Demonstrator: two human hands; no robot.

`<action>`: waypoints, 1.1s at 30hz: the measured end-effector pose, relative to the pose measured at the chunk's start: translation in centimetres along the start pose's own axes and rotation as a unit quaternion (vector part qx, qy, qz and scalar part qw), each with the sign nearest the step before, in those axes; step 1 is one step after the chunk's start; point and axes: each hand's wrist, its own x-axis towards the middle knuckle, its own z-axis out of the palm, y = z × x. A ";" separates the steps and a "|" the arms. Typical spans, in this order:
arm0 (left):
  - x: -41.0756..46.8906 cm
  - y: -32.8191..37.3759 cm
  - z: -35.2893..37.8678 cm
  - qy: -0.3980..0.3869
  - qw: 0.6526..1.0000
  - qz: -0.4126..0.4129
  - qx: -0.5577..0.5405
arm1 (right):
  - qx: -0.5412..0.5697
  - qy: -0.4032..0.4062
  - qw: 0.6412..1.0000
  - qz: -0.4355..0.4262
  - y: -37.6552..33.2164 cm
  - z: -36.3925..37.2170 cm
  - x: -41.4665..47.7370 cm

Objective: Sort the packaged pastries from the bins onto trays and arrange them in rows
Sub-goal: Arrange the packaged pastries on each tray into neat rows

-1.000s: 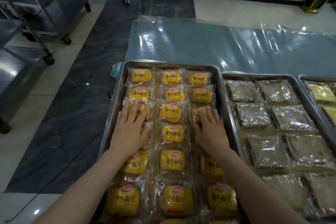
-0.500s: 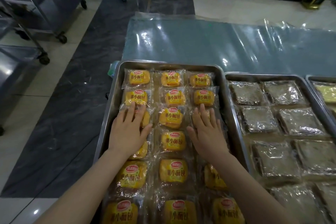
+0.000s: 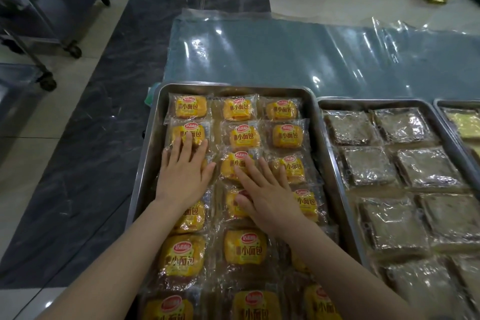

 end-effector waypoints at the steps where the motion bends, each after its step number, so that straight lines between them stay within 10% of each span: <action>1: -0.3 -0.1 0.1 0.012 1.000 0.002 -0.006 | 0.006 0.005 1.000 0.002 0.0 0.0 0.1; 33: -2.6 0.7 0.8 0.040 0.999 -0.019 -0.025 | -0.022 0.038 0.999 -0.010 -2.1 1.2 1.9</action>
